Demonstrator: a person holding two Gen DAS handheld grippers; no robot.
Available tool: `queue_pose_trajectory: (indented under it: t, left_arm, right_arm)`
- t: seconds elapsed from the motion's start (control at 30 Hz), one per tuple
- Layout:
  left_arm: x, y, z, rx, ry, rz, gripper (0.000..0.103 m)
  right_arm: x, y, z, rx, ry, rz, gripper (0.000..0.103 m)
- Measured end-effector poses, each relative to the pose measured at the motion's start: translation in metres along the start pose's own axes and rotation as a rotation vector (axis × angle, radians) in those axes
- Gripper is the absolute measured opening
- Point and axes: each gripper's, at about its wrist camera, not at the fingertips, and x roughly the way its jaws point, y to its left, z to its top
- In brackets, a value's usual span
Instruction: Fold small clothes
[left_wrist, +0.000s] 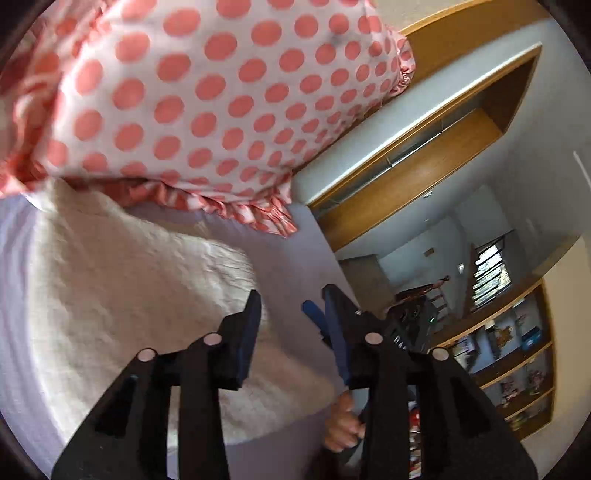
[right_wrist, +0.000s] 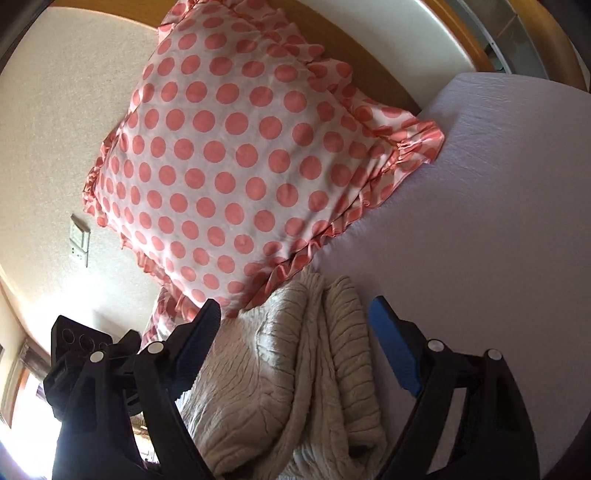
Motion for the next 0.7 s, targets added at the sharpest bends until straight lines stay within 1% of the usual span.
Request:
queue_pose_trajectory:
  t: [0.07,0.1,0.2,0.27,0.3,0.33,0.37,0.43,0.47,0.5,0.53,0.57,0.6,0.63,0.67,0.7]
  left_arm:
    - [-0.024,-0.001,-0.013,0.105,-0.001,0.096,0.04]
    - [-0.031,-0.001,-0.022,0.152,0.01,0.141,0.042]
    - [-0.038,0.007,-0.05,0.262,0.056,0.227,0.042]
    - [-0.031,0.009,-0.067,0.326,0.084,0.284,0.042]
    - [-0.026,0.01,-0.072,0.352,0.092,0.303,0.043]
    - [-0.021,0.011,-0.077,0.371,0.101,0.313,0.046]
    - [-0.014,0.013,-0.082,0.382,0.124,0.318,0.046]
    - [-0.001,0.022,-0.087,0.372,0.183,0.301,0.046]
    - [0.005,0.027,-0.091,0.364,0.208,0.294,0.046]
    - [0.008,0.031,-0.094,0.36,0.212,0.291,0.046]
    - [0.007,0.033,-0.095,0.359,0.2,0.285,0.046]
    - [0.007,0.034,-0.095,0.352,0.199,0.277,0.045]
    - [0.006,0.036,-0.094,0.342,0.199,0.266,0.044]
    - [0.005,0.037,-0.094,0.336,0.197,0.259,0.044]
    - [0.004,0.038,-0.093,0.333,0.194,0.251,0.044]
    - [0.002,0.039,-0.094,0.329,0.189,0.242,0.045]
  right_arm:
    - [0.013,0.016,0.001,-0.059,0.067,-0.004,0.075]
    - [0.022,0.024,0.0,-0.094,0.106,-0.026,0.073]
    - [0.054,0.035,-0.005,-0.175,0.216,-0.134,0.064]
    - [0.074,0.035,-0.007,-0.197,0.267,-0.198,0.062]
    - [0.081,0.036,-0.009,-0.216,0.284,-0.216,0.055]
    - [0.088,0.039,-0.012,-0.256,0.301,-0.233,0.032]
    - [0.093,0.044,-0.015,-0.302,0.31,-0.259,0.017]
    - [0.091,0.053,-0.011,-0.36,0.257,-0.306,0.015]
    - [0.087,0.055,-0.005,-0.355,0.218,-0.308,0.015]
    - [0.085,0.053,0.003,-0.329,0.189,-0.304,0.013]
    - [0.086,0.047,0.009,-0.301,0.177,-0.317,0.009]
    - [0.093,0.038,0.01,-0.282,0.202,-0.346,0.009]
    - [0.103,0.03,0.007,-0.281,0.247,-0.383,0.01]
    - [0.109,0.026,0.002,-0.292,0.272,-0.402,0.011]
    - [0.103,0.028,0.001,-0.304,0.247,-0.396,0.013]
    - [0.093,0.031,0.002,-0.296,0.23,-0.392,0.019]
